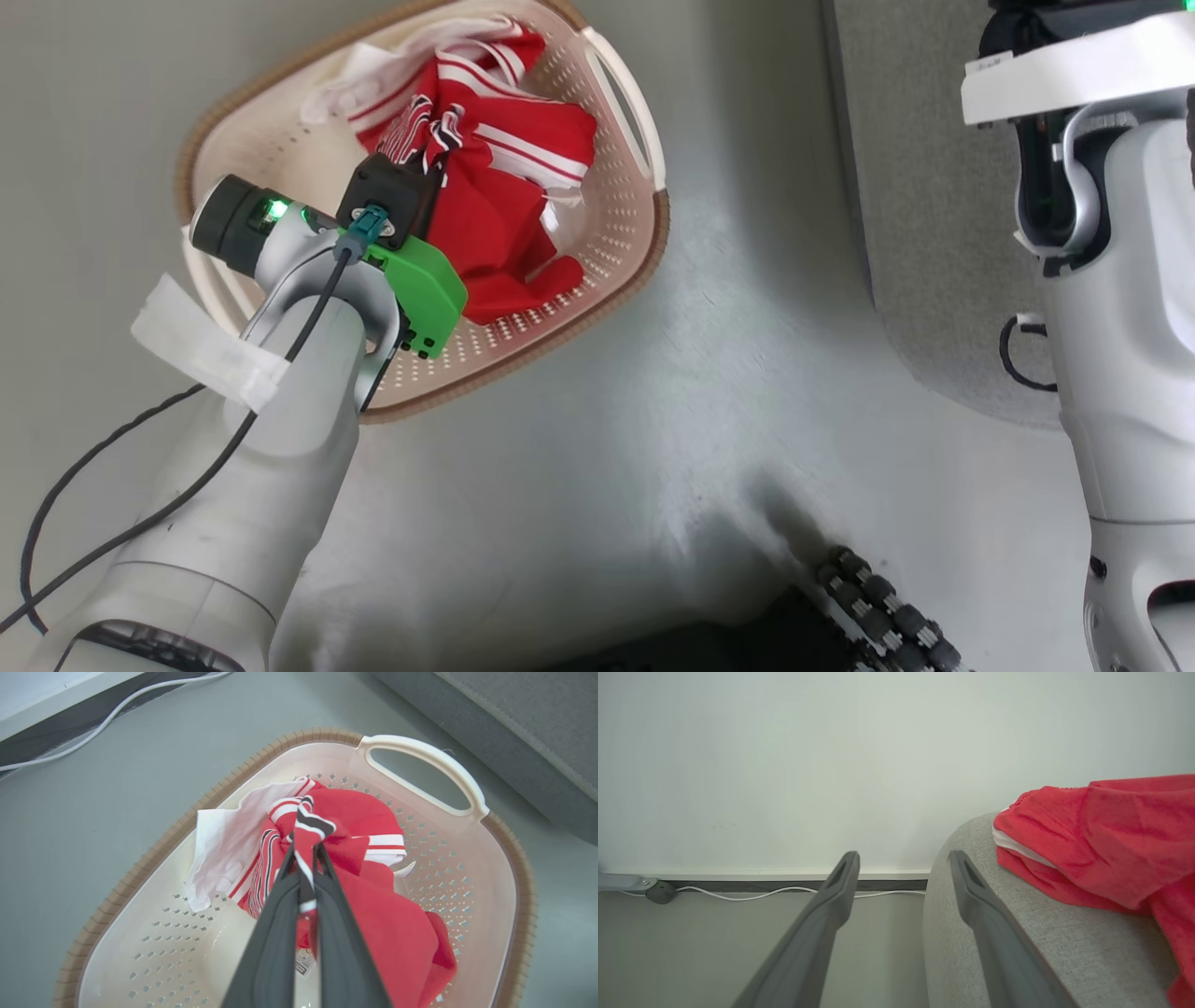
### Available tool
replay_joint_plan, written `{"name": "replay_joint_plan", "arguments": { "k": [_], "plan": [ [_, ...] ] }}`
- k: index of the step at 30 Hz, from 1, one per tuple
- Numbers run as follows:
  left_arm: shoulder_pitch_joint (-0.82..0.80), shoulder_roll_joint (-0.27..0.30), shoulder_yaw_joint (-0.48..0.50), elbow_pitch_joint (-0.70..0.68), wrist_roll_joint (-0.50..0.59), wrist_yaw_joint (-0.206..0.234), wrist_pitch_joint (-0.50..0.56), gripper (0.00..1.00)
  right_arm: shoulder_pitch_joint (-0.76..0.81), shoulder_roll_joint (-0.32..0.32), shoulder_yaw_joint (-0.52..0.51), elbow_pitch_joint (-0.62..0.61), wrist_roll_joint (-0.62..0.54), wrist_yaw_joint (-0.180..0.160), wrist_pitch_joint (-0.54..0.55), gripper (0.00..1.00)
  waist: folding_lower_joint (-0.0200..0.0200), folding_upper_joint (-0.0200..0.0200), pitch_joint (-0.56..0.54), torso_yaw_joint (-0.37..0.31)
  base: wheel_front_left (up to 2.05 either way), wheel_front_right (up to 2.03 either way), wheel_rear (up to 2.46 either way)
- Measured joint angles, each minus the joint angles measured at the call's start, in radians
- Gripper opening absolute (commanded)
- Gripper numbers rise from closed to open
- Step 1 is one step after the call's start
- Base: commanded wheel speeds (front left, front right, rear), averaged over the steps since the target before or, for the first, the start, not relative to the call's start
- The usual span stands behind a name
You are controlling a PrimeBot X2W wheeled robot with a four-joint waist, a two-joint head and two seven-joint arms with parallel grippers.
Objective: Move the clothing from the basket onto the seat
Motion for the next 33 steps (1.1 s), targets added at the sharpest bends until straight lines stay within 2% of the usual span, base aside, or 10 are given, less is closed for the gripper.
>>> {"name": "replay_joint_plan", "arguments": {
  "k": [18,33],
  "plan": [
    [0.05,-0.006,0.048,-0.217,-0.115,-0.003,-0.003,0.0,0.157,0.0,-0.024,0.065,-0.01,0.023,0.0,1.0,0.0,0.0,-0.233,0.114,0.0,0.0,0.0],
    [0.176,-0.007,0.087,-0.264,-0.138,0.015,-0.003,0.0,0.326,0.018,0.01,0.144,-0.019,0.057,0.0,1.0,-0.0001,0.0,-0.451,0.19,0.0,0.0,0.0]
  ]
}}
